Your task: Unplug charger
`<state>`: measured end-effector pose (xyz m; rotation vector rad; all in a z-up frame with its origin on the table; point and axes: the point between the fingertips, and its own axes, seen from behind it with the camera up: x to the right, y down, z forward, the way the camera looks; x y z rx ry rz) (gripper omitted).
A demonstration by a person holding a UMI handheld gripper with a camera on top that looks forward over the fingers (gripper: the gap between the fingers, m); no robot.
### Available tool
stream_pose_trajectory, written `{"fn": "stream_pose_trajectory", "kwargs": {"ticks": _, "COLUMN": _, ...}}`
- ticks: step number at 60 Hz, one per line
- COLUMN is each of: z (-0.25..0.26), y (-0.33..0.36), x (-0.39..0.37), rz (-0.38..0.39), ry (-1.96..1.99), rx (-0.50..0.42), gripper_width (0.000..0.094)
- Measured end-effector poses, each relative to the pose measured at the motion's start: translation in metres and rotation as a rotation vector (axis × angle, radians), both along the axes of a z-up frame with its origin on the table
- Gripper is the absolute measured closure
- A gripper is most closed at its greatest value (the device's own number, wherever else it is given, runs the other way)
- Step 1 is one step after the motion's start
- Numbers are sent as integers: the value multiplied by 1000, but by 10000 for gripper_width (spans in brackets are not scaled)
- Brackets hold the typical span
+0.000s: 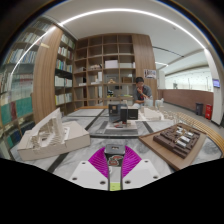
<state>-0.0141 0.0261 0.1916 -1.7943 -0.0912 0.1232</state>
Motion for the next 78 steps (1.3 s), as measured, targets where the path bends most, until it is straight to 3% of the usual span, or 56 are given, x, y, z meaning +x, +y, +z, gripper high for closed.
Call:
{"fn": "stream_pose_trajectory", "kwargs": {"ticks": 9, "z": -67, "y": -19, "x": 84, "rz": -101, "ry": -104, "rx": -138, "gripper_width": 793}}
{"fn": "stream_pose_trajectory", "kwargs": {"ticks": 16, "z": -145, "y": -38, "x": 115, "rz": -114, "ry": -114, "rx": -329, "gripper_width": 730}}
{"fn": "stream_pose_trajectory", "kwargs": {"ticks": 25, "z": -191, "y": -42, "x": 125, "rz": -102, "ry": -87, "rx": -432, "gripper_width": 672}}
{"fn": "stream_pose_trajectory", "kwargs": {"ticks": 32, "z": -191, "y": -34, "x": 128, "rz": -100, "ry": -70, "rx": -422, "gripper_width": 601}}
{"fn": "stream_pose_trajectory", "kwargs": {"ticks": 33, "z": -192, "y": -34, "x": 129, "rz": -100, "ry": -74, "rx": -424, "gripper_width": 560}}
{"fn": "stream_pose_trajectory", "kwargs": {"ticks": 34, "z": -192, "y": -34, "x": 129, "rz": -102, "ry": -80, "rx": -429, "gripper_width": 454}}
{"fn": "stream_pose_trajectory", "kwargs": {"ticks": 38, "z": -194, "y": -35, "x": 136, "rz": -114, "ry": -122, "rx": -443, "gripper_width": 323}}
{"fn": "stream_pose_trajectory", "kwargs": {"ticks": 39, "z": -194, "y": -36, "x": 138, "rz": -115, "ry": -137, "rx": -445, "gripper_width": 223}}
{"fn": "stream_pose_trajectory", "kwargs": {"ticks": 40, "z": -194, "y": -37, "x": 142, "rz": -115, "ry": -150, "rx": -448, "gripper_width": 243}}
{"fn": "stream_pose_trajectory", "kwargs": {"ticks": 45, "z": -191, "y": -42, "x": 142, "rz": -107, "ry": -157, "rx": -462, "gripper_width": 131}}
{"fn": "stream_pose_trajectory", "kwargs": {"ticks": 54, "z": -169, "y": -75, "x": 125, "rz": -39, "ry": -117, "rx": -482, "gripper_width": 92}}
{"fn": "stream_pose_trajectory", "kwargs": {"ticks": 78, "z": -69, "y": -219, "x": 101, "rz": 18, "ry": -32, "rx": -322, "gripper_width": 84}}
